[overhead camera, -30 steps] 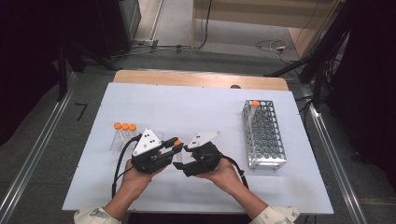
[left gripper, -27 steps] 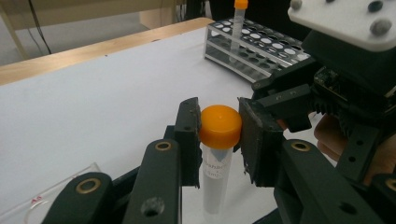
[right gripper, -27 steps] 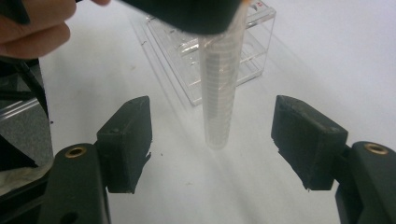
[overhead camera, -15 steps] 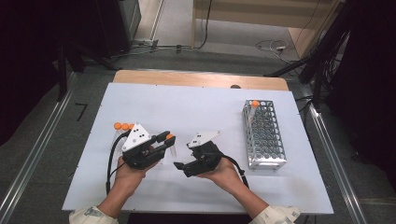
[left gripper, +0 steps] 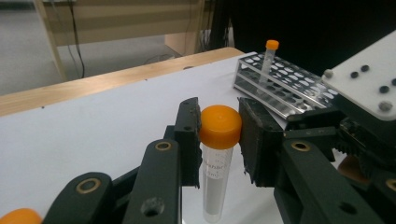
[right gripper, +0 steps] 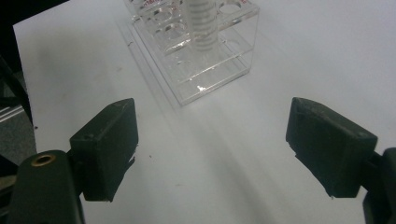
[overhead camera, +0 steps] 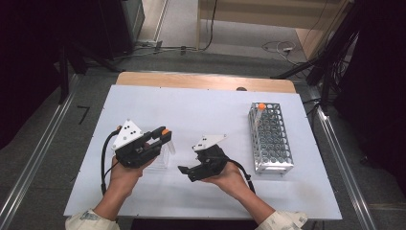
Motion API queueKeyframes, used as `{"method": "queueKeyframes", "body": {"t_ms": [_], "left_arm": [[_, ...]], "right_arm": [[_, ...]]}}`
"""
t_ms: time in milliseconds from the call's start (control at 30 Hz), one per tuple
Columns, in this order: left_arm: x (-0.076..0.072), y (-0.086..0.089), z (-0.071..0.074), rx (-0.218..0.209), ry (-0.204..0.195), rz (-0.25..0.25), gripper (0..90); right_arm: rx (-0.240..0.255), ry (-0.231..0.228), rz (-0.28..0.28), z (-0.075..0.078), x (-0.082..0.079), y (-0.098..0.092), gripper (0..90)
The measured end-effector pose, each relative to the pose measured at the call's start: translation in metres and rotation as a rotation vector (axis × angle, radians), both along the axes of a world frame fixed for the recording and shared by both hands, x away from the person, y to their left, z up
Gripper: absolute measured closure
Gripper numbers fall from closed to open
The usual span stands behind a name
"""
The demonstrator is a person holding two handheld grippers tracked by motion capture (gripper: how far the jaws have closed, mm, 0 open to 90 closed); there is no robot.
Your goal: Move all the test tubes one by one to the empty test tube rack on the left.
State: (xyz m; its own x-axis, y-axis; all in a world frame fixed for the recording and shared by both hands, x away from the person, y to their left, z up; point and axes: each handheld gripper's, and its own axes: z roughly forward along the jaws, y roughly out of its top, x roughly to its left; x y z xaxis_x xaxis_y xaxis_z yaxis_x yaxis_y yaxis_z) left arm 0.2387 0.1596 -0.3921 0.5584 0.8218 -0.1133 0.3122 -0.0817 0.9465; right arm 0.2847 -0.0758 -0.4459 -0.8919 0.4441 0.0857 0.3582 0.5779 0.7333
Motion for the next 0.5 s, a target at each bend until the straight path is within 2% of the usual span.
{"method": "queueKeyframes", "body": {"t_ms": [300, 500], "left_arm": [[0.003, 0.017, 0.006, -0.016, -0.012, 0.050, 71.0], [0.007, 0.030, 0.004, 0.002, -0.016, 0.110, 70.9]], "right_arm": [[-0.004, 0.007, -0.004, -0.001, 0.000, 0.001, 15.4], [-0.001, 0.014, -0.003, -0.002, 0.000, 0.001, 15.5]]}}
